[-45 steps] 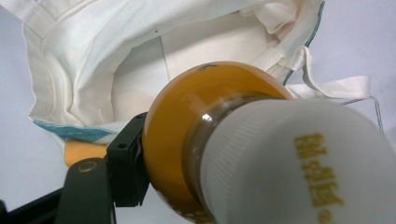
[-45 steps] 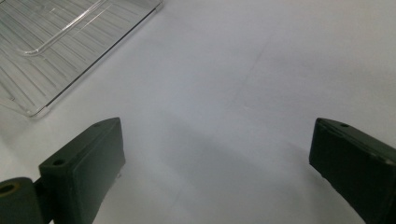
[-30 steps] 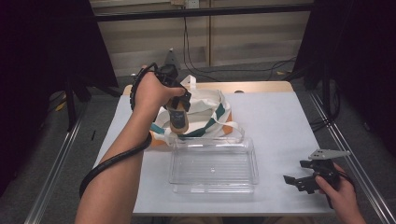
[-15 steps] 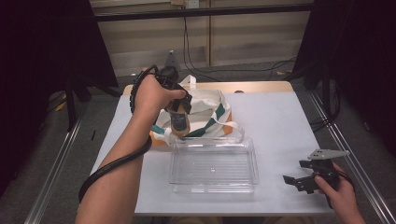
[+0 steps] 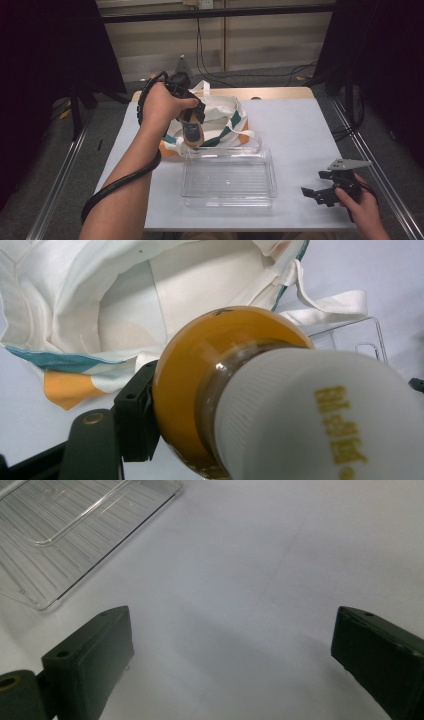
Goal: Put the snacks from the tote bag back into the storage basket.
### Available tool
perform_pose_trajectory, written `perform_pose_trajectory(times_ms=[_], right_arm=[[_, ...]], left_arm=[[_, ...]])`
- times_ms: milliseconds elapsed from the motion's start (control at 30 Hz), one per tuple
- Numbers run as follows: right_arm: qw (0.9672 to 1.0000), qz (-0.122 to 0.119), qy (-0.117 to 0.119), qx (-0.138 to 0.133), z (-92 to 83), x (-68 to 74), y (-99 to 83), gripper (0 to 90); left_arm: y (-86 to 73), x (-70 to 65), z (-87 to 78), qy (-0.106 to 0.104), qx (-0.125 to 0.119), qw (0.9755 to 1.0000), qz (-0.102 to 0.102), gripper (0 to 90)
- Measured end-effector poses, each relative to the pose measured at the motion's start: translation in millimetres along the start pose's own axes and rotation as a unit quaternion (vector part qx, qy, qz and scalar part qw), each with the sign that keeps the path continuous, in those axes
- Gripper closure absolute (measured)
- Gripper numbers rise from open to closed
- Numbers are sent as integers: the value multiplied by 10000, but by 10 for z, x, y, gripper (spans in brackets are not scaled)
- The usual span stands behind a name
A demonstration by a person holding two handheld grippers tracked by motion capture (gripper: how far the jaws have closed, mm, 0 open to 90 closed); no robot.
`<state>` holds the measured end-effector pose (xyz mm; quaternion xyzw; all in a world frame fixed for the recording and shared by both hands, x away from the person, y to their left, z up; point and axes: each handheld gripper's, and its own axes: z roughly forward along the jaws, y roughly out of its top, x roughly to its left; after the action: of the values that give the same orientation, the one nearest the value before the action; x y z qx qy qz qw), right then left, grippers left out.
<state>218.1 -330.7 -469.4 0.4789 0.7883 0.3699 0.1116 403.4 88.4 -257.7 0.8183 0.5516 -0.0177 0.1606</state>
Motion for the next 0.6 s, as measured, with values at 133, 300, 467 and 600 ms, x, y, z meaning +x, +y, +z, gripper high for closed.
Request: perform_pose_trajectory(times_ms=[133,300,467,600], right_arm=[[10000,-9,7,5,7,9,12,30],[10000,-44,27,-20,18,11,24,29],[10000,-34,17,-22,11,13,24,29],[10000,-29,10,-27,1,9,21,29]], left_arm=[[-25,-2,8,-52,6,10000,-20,303],[-52,-12,21,-15,19,10000,-2,303],[-78,-26,32,-1,23,10000,24,304],[-102,-29,56,-9,33,10000,22,303]])
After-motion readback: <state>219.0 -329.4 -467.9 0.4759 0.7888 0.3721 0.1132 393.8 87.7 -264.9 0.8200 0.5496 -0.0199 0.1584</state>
